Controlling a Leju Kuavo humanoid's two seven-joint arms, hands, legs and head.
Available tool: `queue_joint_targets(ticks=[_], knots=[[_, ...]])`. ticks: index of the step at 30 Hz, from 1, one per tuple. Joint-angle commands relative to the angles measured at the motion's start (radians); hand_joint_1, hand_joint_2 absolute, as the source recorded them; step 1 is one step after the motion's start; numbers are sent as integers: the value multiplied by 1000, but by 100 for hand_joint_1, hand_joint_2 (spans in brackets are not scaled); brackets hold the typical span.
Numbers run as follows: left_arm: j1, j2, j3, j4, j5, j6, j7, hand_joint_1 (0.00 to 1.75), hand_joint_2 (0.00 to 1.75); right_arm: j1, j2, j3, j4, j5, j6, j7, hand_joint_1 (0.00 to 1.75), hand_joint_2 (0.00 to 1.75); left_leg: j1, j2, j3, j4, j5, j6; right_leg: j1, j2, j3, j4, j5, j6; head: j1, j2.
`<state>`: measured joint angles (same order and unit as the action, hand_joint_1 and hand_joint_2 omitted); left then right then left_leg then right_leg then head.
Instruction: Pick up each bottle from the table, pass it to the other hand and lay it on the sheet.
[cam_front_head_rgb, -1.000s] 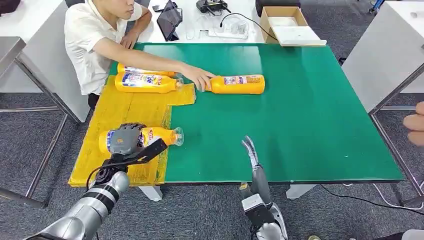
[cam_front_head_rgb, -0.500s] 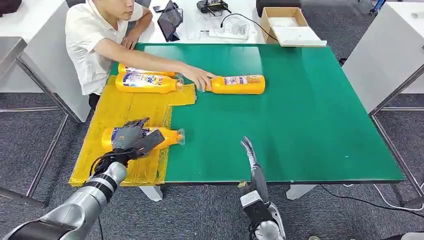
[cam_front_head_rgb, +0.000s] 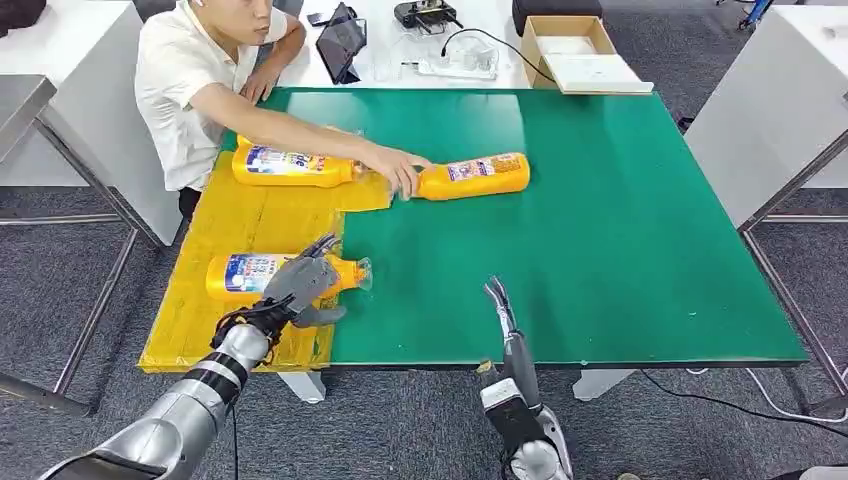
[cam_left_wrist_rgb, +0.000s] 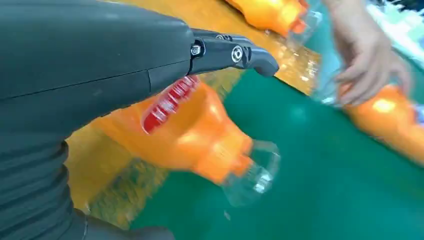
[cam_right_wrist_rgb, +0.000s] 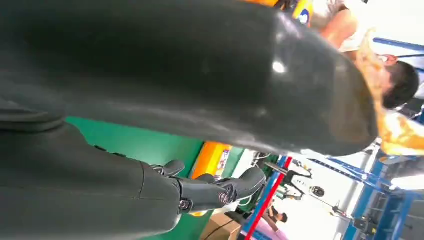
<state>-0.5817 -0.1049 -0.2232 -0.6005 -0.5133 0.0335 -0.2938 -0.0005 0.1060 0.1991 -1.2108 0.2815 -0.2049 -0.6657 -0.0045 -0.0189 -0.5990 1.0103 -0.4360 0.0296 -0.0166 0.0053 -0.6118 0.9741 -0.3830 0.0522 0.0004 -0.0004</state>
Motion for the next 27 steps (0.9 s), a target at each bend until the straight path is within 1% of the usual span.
queue_joint_targets(ticks=[1, 3, 4, 5, 7, 8, 9, 10, 11, 12, 13, 14, 15, 16, 17, 18, 19, 21, 23, 24, 25, 27], knots=[[161, 25, -103, -427, 134, 149, -71, 0, 175, 3, -5, -40, 52, 0, -29, -32, 0, 0, 1, 3, 4, -1, -2, -2, 1, 1, 3, -1, -2, -2, 0, 0], [221, 2, -88, -600, 250, 233, -150, 0, 175, 19, -13, -33, 29, 6, -66, -32, 0, 0, 1, 1, 0, 1, -1, -1, 1, -1, 0, 0, -1, -1, 0, 0], [230, 8, -100, -633, 256, 237, -137, 0, 175, 20, -16, -29, 27, 3, -70, -32, 0, 0, 1, 2, 1, 1, -3, -1, 1, -1, 1, 0, -3, -2, 0, 0], [234, 11, -106, -650, 258, 240, -124, 0, 175, 20, -17, -28, 27, 1, -70, -32, 0, 0, 1, 2, -2, 1, -2, -1, 1, 0, -1, 0, -2, -1, 0, 0], [234, 11, -106, -650, 258, 240, -124, 0, 175, 20, -17, -28, 27, 1, -70, -32, 0, 0, 1, 3, 0, 1, -3, -2, 1, 0, 0, 0, -3, -2, 0, 0], [246, -4, -83, -670, 324, 242, -172, 0, 175, 19, -19, -26, 29, 9, -84, -32, 0, 0, 1, 2, 0, 1, -2, -1, 1, -1, 0, 0, -2, -2, 0, 0], [263, -16, -73, -722, 427, 233, -223, 0, 175, 16, -34, -11, 36, 49, -127, -32, 0, 0, 0, 2, -1, 0, -2, -1, 1, 0, -1, 0, -2, -2, 0, 0], [284, -19, -72, -780, 480, 235, -236, 0, 175, 11, -49, -1, 46, 91, -168, -32, 0, 175, 1, 2, 0, 1, -3, -2, 1, 0, 0, 0, -2, -2, 0, 0], [304, -16, -78, -835, 506, 241, -235, 0, 175, 5, -61, 0, 52, 117, -193, -27, 0, 175, 1, 2, -1, 1, -2, -2, 1, 1, -1, 0, -2, -2, 0, 0], [334, -16, -77, -904, 570, 232, -223, 0, 175, -8, -89, 3, 69, 216, -271, 21, 0, 175, 0, 3, -3, 1, -2, -1, 1, 1, -3, -1, -1, -1, 0, 0], [354, -13, -77, -945, 599, 225, -214, 0, 175, -19, -110, 4, 79, 283, -320, 45, 0, 175, 0, 4, -3, 0, -1, -1, 1, 1, -4, -1, -1, -1, 0, 0], [367, -7, -82, -968, 608, 224, -205, 0, 175, -26, -121, -7, 83, 299, -331, 51, 0, 175, 1, 6, -1, 1, -3, -1, 1, 2, -2, 0, -2, -2, 0, 0], [385, -1, -84, -995, 614, 223, -206, 0, 175, -46, -151, -12, 93, 408, -402, 93, 0, 175, 0, 5, -2, 0, -2, -1, 1, 2, -3, -1, -1, -1, 0, 0], [392, 9, -90, -1005, 601, 222, -210, 0, 175, -58, -167, -17, 90, 438, -412, 101, 0, 175, 0, 6, 0, 0, -3, -1, 1, 3, -1, -1, -2, -2, 0, 0], [395, 10, -89, -1007, 600, 224, -210, 0, 175, -63, -171, -26, 84, 439, -400, 104, 0, 175, 0, 6, -1, 0, -2, -1, 0, 3, -2, -1, -1, -1, 0, 0], [396, 11, -89, -1007, 600, 224, -210, 0, 175, -64, -174, -28, 83, 439, -399, 105, 0, 175, 0, 5, -2, 0, -2, -1, 0, 2, -3, -1, -1, -1, 0, 0], [396, 11, -89, -1007, 600, 224, -210, 0, 175, -64, -174, -28, 83, 439, -399, 105, 0, 175, 0, 6, 0, 0, -3, -1, 1, 3, -1, -1, -1, -2, 0, 0], [391, 10, -87, -997, 587, 232, -221, 0, 175, -67, -173, -20, 78, 461, -397, 113, 0, 175, 0, 3, -2, 0, -1, -1, 0, 1, -2, -1, -1, -1, 0, 0], [394, 11, -85, -1003, 588, 233, -221, 0, 175, -71, -174, -20, 75, 463, -392, 119, 0, 175, 0, 4, -1, 0, -2, -1, 0, 2, -2, -1, -1, -2, 0, 0], [395, 16, -91, -1010, 592, 220, -221, 0, 175, -83, -188, -14, 78, 509, -413, 136, 0, 175, 0, 4, -2, 0, -1, -1, 0, 1, -3, -1, -1, -1, 0, 0], [398, 18, -95, -1017, 602, 205, -216, 0, 175, -97, -197, -11, 79, 516, -405, 142, 0, 175, 0, 5, 0, 0, -2, -2, 1, 2, -1, -1, -2, -2, 0, 0], [400, 20, -110, -1023, 597, 199, -212, 0, 175, -138, -220, -7, 104, 555, -396, 170, 0, 175, 0, 4, -3, 0, -1, -1, 0, 2, -4, -1, 0, -1, 0, 0]])
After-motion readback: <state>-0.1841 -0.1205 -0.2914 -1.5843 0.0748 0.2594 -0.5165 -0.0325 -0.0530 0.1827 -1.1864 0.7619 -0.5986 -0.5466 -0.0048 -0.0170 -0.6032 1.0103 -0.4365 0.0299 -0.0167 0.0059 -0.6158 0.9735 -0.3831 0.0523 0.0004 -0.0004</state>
